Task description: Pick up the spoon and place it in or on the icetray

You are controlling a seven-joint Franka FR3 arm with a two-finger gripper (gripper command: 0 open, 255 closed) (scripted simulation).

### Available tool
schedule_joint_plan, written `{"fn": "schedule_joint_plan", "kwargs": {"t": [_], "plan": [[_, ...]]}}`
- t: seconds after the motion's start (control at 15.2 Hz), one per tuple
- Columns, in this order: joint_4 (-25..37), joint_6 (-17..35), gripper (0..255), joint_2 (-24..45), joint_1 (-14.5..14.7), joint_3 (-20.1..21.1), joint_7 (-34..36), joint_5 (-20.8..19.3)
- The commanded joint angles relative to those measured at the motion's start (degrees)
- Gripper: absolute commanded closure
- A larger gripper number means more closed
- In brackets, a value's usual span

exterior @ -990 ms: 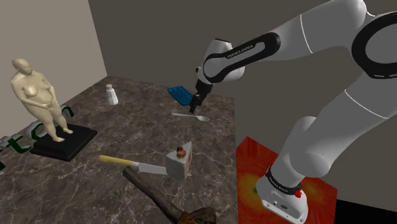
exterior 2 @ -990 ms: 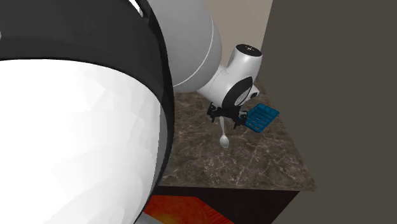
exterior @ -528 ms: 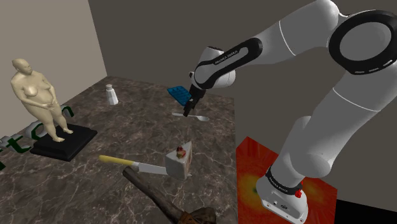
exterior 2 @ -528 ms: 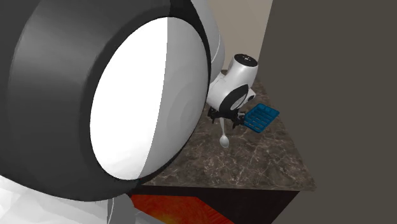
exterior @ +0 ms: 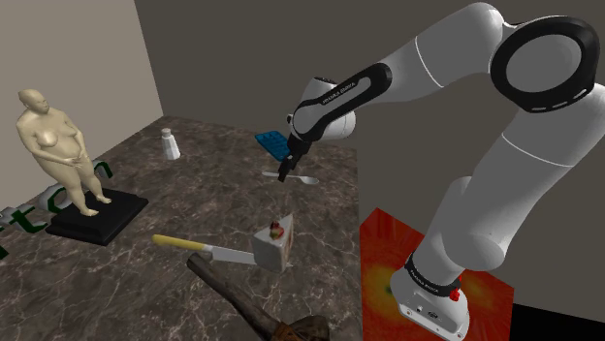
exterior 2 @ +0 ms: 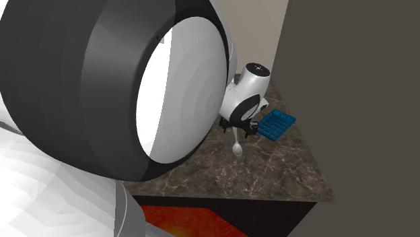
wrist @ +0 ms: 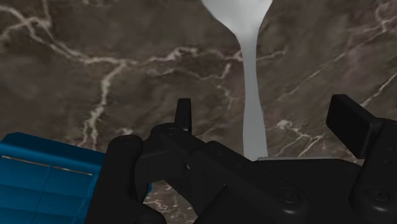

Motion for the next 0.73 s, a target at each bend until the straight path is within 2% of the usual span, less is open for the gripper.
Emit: {"fn": "schedule_joint_plan", "kwargs": {"t": [0.0,0.07,0.13,0.66], "plan": [[0.01,0.02,0,0.02,0.00,0.00,-0.01,0.01],[0.01,0.01,0,0.01,0.00,0.00,-0.01,0.01],[0.01,0.01,255,0.01,0.00,0.00,-0.01,0.01],[0.01,0.01,255,0.01,0.00,0.00,-0.01,0.01]]}}
